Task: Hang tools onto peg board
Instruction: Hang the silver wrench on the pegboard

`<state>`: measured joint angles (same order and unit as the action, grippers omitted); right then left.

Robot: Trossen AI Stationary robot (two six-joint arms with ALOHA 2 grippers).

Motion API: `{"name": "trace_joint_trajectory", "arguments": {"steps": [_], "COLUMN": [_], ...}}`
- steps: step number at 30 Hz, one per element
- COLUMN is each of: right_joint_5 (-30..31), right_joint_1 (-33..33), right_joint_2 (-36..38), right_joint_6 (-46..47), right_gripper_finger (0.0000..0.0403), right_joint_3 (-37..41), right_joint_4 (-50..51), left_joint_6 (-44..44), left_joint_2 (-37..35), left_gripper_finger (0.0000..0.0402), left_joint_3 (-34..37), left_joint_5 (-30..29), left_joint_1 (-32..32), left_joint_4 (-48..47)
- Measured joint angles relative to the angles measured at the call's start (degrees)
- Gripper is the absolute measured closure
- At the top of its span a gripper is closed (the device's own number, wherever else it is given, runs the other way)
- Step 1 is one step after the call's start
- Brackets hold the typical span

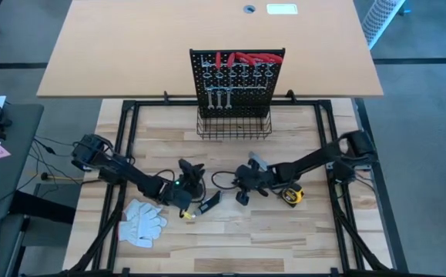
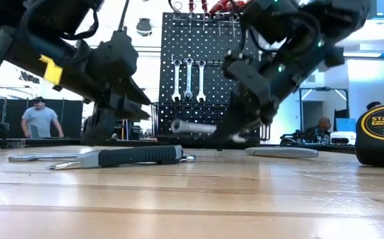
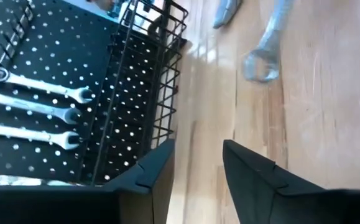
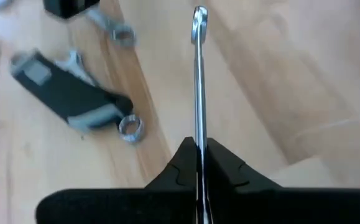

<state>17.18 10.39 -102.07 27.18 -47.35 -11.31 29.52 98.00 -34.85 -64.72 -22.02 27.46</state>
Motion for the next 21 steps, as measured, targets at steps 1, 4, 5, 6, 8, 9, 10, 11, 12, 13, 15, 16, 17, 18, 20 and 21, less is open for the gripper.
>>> {"name": "trace_joint_trajectory", "arguments": {"steps": [1,4,5,6,8,9,10,11,12,13,15,16,17,18,20,21], "right_joint_5": [0.79,2.25,3.45,4.88,8.13,10.32,13.03,16.48,19.99,23.89,31.46,35.14,37.77,38.55,34.69,30.94], "right_joint_1": [0.34,1.32,1.76,2.19,3.11,3.62,4.16,4.68,5.26,5.71,5.77,5.45,4.81,3.81,0.9,-0.76], "right_joint_2": [0.91,3.06,3.64,4.15,5.36,6.13,6.98,7.94,8.97,9.96,11.85,12.58,13.14,13.42,12.88,12.28], "right_joint_6": [0.0,-0.23,-0.47,-0.68,-1.44,-1.93,-2.21,-2.8,-3.5,-4.32,-5.87,-6.82,-8.6,-11.29,-17.76,-20.44], "right_gripper_finger": [0.0387,0.0386,0.0386,0.0386,0.0386,0.0386,0.0386,0.0386,0.0386,0.0386,0.0386,0.0386,0.0386,0.0386,0.0386,0.0386], "right_joint_3": [-0.02,-0.02,-0.02,-0.02,-0.02,-0.02,-0.02,-0.02,-0.02,-0.02,-0.01,-0.02,0.2,0.86,2.73,3.82], "right_joint_4": [0.7,1.21,1.32,1.29,1.61,1.71,1.64,1.53,1.48,1.38,-0.04,-2.04,-5.01,-9.76,-22.03,-28.29], "left_joint_6": [-1.35,-4.62,-5.43,-6.22,-7.26,-7.76,-8.44,-9.23,-10.11,-10.83,-11.73,-11.81,-11.84,-11.87,-12.26,-12.35], "left_joint_2": [-0.6,-1.69,-1.97,-2.12,-2.12,-2.1,-2.1,-2.1,-2.11,-2.11,-2.1,-2.1,-2.1,-2.1,-2.1,-2.1], "left_gripper_finger": [0.0268,0.0269,0.027,0.0271,0.0272,0.0272,0.0272,0.0272,0.0272,0.0272,0.0272,0.0272,0.0272,0.0272,0.0272,0.0272], "left_joint_3": [-0.02,0.0,0.0,0.02,0.0,0.0,0.0,0.0,0.0,0.0,0.0,0.0,0.0,0.0,0.0,0.0], "left_joint_5": [0.34,2.56,3.58,4.71,6.58,7.54,8.62,9.98,11.66,13.37,16.55,17.81,18.68,19.47,19.75,19.76], "left_joint_1": [-0.1,-0.14,-0.14,-0.14,-0.14,-0.14,-0.14,-0.14,-0.14,-0.14,-0.14,-0.14,-0.14,-0.14,-0.14,-0.14], "left_joint_4": [-1.11,-3.04,-3.68,-3.79,-3.82,-4.02,-4.03,-4.03,-4.02,-3.85,-3.37,-3.12,-2.95,-2.95,-2.93,-2.92]}}
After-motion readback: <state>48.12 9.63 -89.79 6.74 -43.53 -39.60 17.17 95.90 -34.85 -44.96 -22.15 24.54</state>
